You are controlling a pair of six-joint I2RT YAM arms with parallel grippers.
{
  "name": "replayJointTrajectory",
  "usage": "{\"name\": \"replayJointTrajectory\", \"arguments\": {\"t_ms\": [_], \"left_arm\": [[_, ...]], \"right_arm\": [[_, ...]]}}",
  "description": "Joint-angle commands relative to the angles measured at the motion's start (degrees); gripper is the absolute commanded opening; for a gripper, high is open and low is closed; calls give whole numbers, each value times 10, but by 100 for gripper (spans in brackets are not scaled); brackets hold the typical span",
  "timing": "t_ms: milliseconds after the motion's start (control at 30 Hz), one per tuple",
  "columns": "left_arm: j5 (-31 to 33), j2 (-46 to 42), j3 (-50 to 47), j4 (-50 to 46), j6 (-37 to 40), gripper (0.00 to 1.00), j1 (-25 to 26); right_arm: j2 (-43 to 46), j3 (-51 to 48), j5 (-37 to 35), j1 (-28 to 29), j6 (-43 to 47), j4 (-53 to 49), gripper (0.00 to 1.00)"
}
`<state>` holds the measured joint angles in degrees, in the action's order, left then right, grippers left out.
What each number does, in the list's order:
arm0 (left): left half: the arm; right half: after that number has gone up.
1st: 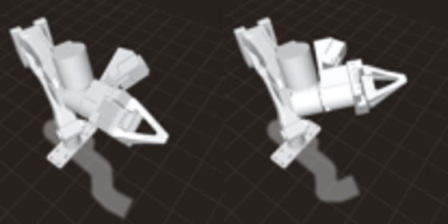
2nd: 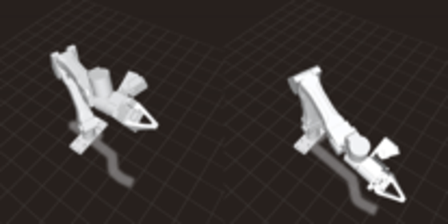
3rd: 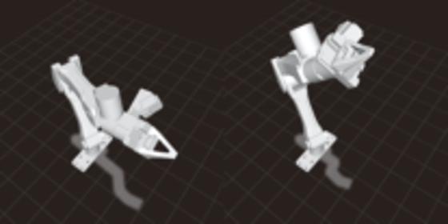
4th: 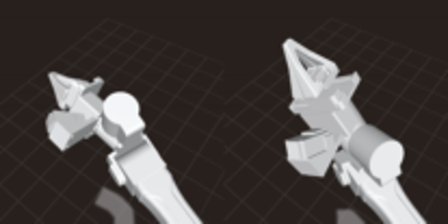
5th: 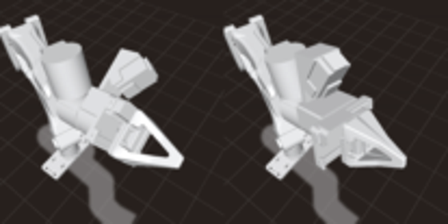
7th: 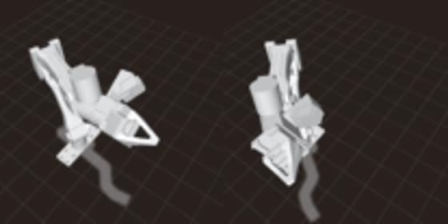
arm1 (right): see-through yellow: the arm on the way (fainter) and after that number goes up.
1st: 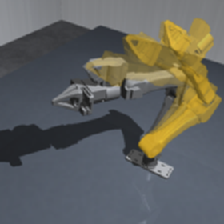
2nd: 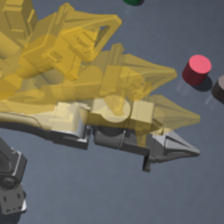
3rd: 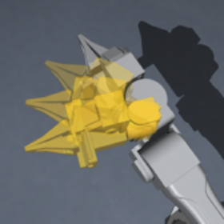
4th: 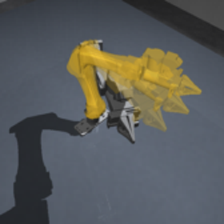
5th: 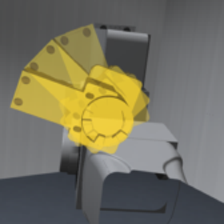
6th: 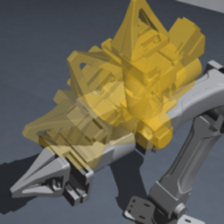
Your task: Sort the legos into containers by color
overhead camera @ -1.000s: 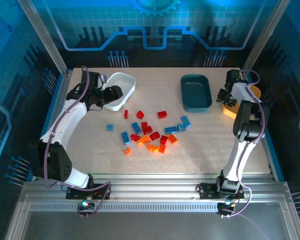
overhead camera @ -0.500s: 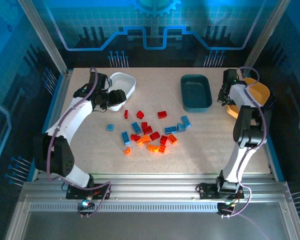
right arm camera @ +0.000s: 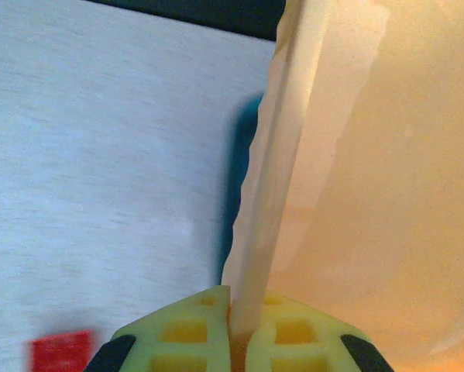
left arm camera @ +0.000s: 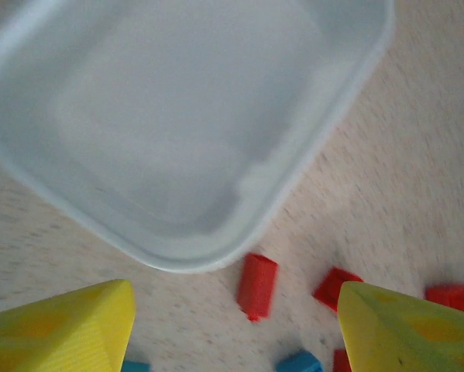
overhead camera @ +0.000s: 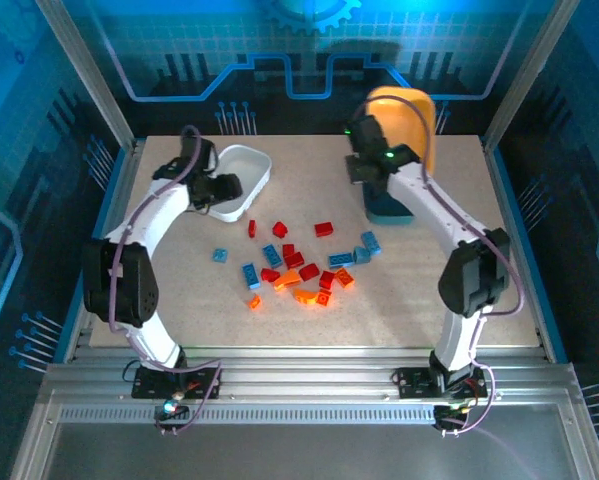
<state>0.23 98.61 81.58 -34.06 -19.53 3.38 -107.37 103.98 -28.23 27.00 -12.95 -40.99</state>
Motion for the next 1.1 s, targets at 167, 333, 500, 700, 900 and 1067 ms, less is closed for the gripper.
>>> {"name": "replayJointTrajectory", "arguments": {"t_ms": [167, 333, 500, 700, 900, 1067], "left_arm": [[9, 123, 149, -53, 32, 66, -67], [14, 137, 133, 14, 27, 69, -87], [-65, 171, 135, 51, 25, 68, -116], [-100, 182, 123, 88, 27, 68, -120], [-170, 198, 113, 130, 11, 67, -119], [-202, 197, 95, 148, -21, 65, -108]], "right_arm": [[-191, 184, 59, 63, -32, -89, 0], [-319, 324, 95, 70, -38, -148, 0], [-390, 380, 115, 78, -38, -182, 0], [-386, 382, 147, 84, -58, -184, 40], [-294, 327, 166, 81, -53, -171, 57], [-164, 166, 133, 17, -60, -109, 58]]}}
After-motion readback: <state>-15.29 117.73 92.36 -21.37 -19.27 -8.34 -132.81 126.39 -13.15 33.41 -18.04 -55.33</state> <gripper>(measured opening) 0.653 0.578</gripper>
